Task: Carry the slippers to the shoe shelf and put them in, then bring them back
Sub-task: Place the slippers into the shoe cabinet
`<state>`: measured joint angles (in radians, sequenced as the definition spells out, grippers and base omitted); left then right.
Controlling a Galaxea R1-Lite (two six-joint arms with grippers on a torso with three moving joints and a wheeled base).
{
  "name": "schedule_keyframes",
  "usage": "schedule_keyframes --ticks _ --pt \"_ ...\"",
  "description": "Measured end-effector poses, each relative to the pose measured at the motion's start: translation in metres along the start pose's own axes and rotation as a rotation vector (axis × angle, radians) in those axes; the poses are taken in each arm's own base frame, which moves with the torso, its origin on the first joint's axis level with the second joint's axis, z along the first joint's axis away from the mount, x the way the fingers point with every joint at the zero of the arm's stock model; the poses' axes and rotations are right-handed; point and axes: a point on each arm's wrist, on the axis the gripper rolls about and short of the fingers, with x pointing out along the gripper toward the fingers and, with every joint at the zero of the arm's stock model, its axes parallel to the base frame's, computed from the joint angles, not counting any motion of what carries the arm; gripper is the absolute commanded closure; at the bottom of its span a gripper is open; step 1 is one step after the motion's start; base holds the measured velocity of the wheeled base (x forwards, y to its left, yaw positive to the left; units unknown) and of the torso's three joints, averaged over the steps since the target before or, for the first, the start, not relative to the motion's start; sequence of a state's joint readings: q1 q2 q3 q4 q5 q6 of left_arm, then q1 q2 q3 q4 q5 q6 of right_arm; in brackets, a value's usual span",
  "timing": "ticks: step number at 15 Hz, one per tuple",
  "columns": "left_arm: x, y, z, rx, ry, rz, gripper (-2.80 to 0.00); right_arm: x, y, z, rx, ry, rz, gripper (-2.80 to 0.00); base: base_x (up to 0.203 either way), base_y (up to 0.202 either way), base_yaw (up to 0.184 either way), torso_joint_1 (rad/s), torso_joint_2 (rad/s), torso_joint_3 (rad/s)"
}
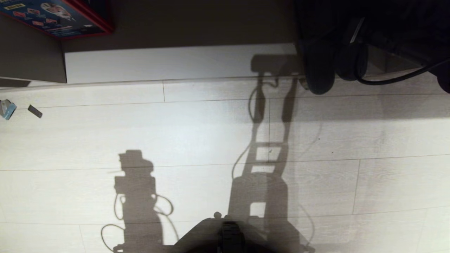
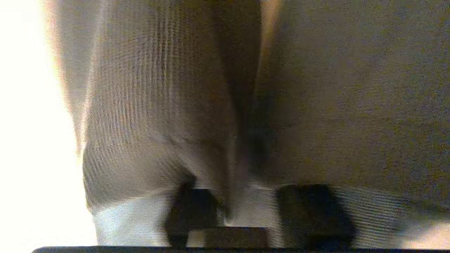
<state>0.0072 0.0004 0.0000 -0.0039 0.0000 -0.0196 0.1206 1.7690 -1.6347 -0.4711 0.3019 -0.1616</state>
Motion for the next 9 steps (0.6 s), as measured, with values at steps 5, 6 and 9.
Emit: schedule_keyframes --ticks 5,6,9 --pt "0.000 0.000 0.000 0.000 0.000 0.000 0.00 0.000 0.000 -0.008 -0.012 0.028 -0.003 -2.80 0.000 0.000 0.000 0.000 0.00 0.000" --pt "0.000 0.000 0.000 0.000 0.000 0.000 0.00 -0.001 0.001 -0.008 -0.012 0.033 -0.002 -2.80 0.000 0.000 0.000 0.000 0.00 0.000" --pt "0.000 0.000 0.000 0.000 0.000 0.000 0.00 -0.006 0.003 -0.015 -0.006 0.083 0.006 -2.80 0.000 0.000 0.000 0.000 0.00 0.000"
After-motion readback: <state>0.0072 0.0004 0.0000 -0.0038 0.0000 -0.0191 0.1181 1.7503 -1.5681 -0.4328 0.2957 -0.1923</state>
